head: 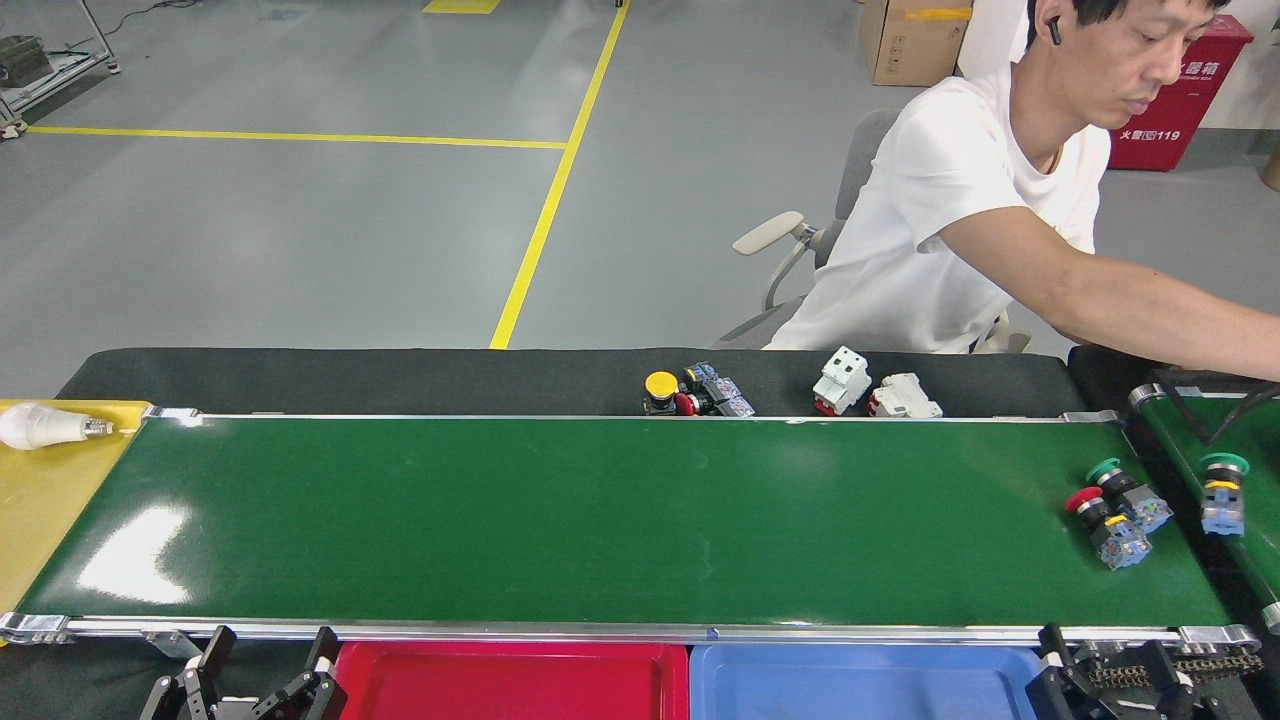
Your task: Pick switch part from conveyor to tray
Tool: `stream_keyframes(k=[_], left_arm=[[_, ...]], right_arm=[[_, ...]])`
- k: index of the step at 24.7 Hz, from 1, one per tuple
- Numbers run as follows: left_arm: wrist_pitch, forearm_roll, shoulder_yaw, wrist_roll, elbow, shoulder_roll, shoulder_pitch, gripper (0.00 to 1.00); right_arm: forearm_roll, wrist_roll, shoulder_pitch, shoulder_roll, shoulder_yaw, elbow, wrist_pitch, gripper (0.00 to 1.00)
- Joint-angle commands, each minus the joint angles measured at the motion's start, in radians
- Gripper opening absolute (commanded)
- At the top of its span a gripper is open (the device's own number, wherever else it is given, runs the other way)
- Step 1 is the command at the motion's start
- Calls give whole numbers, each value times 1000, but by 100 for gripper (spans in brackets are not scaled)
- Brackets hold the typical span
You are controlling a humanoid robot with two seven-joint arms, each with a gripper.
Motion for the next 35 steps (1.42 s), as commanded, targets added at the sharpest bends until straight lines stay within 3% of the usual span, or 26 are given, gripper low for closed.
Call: stream_keyframes(k=[1,12,18,25,31,32,33,34,35], left_arm=[[0,2,5,9,-13,3,-1,100],[-4,2,8,29,-13,6,3,100],[-6,2,10,29,-13,15,-12,100],[-3,2,2,27,-13,-2,-6,100],[-3,-1,-1,18,-13,-16,-4,100],[-3,-1,-1,18,-13,-16,-4,100],[-4,-1,-3,18,-13,-13,-4,100],[-4,-3,-4,18,-13,-8,-3,100],[-4,-3,-3,18,-13,-8,-1,100]], right_arm=[[0,6,-6,-13,-4,-13,-6,99],[3,19,-20,-5,-3,-10,16,99],[31,129,-133,-10,39,56,31,98],[114,137,-287,-5,187,216,79,98],[115,135,-400,-10,312,342,140,96],[109,134,-417,-2,313,354,148,76],[109,138,-425,-1,316,358,151,46],[107,140,-428,-4,322,363,149,35],[106,143,-429,-1,322,365,146,32]])
